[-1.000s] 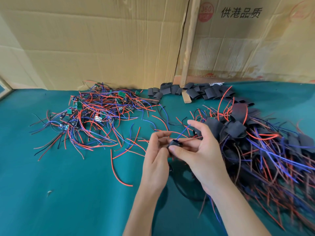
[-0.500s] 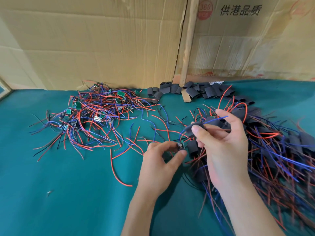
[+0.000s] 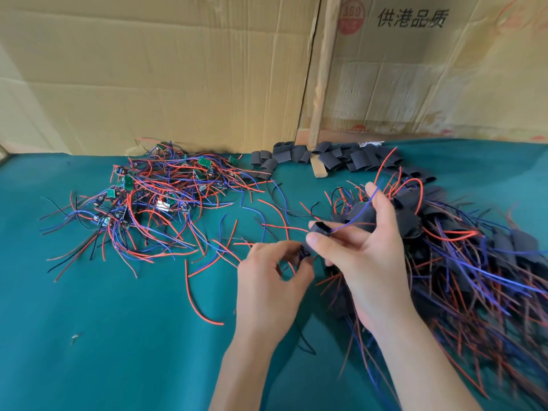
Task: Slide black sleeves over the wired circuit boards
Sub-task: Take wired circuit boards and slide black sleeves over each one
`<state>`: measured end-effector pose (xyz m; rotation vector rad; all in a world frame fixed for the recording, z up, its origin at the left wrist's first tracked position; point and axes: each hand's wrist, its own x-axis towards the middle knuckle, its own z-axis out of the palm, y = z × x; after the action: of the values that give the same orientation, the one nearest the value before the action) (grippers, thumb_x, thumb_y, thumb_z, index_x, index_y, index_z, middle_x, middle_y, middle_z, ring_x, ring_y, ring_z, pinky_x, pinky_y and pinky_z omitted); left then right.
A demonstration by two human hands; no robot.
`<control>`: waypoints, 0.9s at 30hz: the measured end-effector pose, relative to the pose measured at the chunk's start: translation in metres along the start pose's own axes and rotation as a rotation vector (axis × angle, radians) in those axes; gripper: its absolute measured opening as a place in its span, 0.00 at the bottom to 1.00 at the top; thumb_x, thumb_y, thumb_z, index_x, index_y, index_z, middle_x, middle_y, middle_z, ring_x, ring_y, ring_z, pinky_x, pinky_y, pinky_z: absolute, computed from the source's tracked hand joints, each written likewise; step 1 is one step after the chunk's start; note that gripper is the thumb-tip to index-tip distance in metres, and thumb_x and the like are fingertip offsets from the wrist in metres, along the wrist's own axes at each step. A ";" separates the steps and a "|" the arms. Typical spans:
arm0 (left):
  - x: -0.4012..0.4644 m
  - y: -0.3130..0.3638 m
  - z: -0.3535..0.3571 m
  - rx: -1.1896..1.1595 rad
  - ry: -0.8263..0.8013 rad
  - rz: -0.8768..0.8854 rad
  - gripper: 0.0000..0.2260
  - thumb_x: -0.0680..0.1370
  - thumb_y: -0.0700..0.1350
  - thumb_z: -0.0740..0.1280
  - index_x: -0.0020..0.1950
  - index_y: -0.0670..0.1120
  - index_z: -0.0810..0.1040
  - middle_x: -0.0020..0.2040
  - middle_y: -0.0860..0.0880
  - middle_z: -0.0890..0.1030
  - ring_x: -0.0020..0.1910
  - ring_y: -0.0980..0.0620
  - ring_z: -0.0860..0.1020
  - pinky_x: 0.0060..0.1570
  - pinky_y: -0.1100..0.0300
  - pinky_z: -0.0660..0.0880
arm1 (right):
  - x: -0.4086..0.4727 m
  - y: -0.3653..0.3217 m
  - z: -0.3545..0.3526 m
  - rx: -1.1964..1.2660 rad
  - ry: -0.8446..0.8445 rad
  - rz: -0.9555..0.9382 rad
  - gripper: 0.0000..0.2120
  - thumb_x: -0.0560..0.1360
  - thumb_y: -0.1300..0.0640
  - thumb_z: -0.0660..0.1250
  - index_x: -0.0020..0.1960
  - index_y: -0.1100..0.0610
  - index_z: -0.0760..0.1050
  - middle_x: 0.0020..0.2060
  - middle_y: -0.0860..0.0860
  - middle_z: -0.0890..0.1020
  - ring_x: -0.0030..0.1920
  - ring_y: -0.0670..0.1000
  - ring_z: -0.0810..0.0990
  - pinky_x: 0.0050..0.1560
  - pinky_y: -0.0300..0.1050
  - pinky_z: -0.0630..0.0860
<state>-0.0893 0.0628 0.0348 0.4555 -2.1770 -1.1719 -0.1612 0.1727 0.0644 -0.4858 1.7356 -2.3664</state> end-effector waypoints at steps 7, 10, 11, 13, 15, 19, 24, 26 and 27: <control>0.002 0.001 -0.005 -0.318 -0.100 -0.099 0.07 0.75 0.43 0.71 0.50 0.54 0.86 0.42 0.56 0.86 0.41 0.59 0.81 0.44 0.64 0.75 | 0.002 0.000 -0.004 -0.112 -0.051 -0.012 0.42 0.65 0.60 0.79 0.73 0.43 0.67 0.45 0.56 0.88 0.48 0.58 0.87 0.46 0.41 0.80; 0.003 0.001 -0.007 -0.484 -0.104 -0.144 0.10 0.78 0.34 0.69 0.53 0.47 0.84 0.43 0.48 0.87 0.45 0.55 0.85 0.43 0.66 0.77 | 0.001 -0.001 -0.004 -0.111 -0.068 -0.029 0.36 0.66 0.61 0.78 0.70 0.45 0.71 0.45 0.55 0.88 0.45 0.55 0.87 0.43 0.40 0.80; 0.003 0.001 -0.007 -0.486 -0.098 -0.139 0.09 0.79 0.34 0.69 0.53 0.46 0.83 0.42 0.48 0.87 0.44 0.54 0.86 0.43 0.67 0.76 | 0.001 0.000 -0.003 -0.110 -0.083 -0.030 0.34 0.67 0.62 0.77 0.69 0.46 0.71 0.45 0.55 0.88 0.42 0.53 0.87 0.41 0.38 0.79; 0.003 0.000 -0.006 -0.466 -0.104 -0.123 0.09 0.79 0.34 0.69 0.54 0.47 0.82 0.40 0.49 0.87 0.42 0.55 0.85 0.42 0.65 0.76 | 0.000 0.000 -0.002 -0.092 -0.114 -0.022 0.32 0.69 0.65 0.76 0.69 0.48 0.71 0.43 0.55 0.88 0.37 0.49 0.86 0.37 0.35 0.78; 0.004 0.001 -0.004 -0.476 -0.115 -0.122 0.08 0.79 0.37 0.70 0.55 0.48 0.81 0.40 0.49 0.87 0.40 0.54 0.84 0.42 0.61 0.77 | 0.000 0.001 -0.003 -0.062 -0.132 0.001 0.29 0.72 0.67 0.74 0.69 0.49 0.71 0.42 0.55 0.88 0.34 0.48 0.83 0.35 0.35 0.77; 0.005 0.008 0.001 -0.584 -0.086 -0.108 0.03 0.77 0.44 0.71 0.48 0.46 0.82 0.41 0.46 0.86 0.43 0.48 0.84 0.44 0.60 0.77 | 0.000 0.000 -0.003 -0.009 -0.125 0.064 0.27 0.71 0.61 0.73 0.67 0.48 0.71 0.45 0.55 0.88 0.33 0.47 0.79 0.33 0.36 0.75; 0.006 0.014 0.007 -0.691 -0.073 -0.103 0.05 0.79 0.41 0.71 0.43 0.43 0.81 0.34 0.50 0.83 0.35 0.55 0.79 0.39 0.69 0.72 | -0.001 -0.006 -0.003 -0.026 -0.094 0.067 0.25 0.72 0.59 0.74 0.66 0.45 0.72 0.44 0.56 0.88 0.29 0.47 0.76 0.29 0.35 0.71; 0.007 0.015 0.013 -0.728 -0.023 -0.148 0.08 0.79 0.40 0.71 0.39 0.47 0.81 0.32 0.49 0.81 0.33 0.55 0.76 0.36 0.68 0.71 | -0.002 -0.009 -0.002 -0.078 -0.091 0.032 0.25 0.74 0.62 0.74 0.66 0.47 0.71 0.40 0.55 0.88 0.30 0.46 0.79 0.30 0.34 0.73; 0.007 0.015 0.017 -0.735 -0.002 -0.173 0.09 0.78 0.41 0.71 0.38 0.47 0.80 0.32 0.48 0.81 0.32 0.54 0.75 0.35 0.67 0.70 | -0.002 -0.010 -0.002 -0.111 -0.092 0.022 0.25 0.75 0.65 0.74 0.67 0.48 0.71 0.39 0.55 0.87 0.31 0.46 0.80 0.30 0.34 0.74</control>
<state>-0.1064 0.0776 0.0426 0.3140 -1.5641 -1.9377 -0.1596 0.1780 0.0734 -0.5787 1.8285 -2.2049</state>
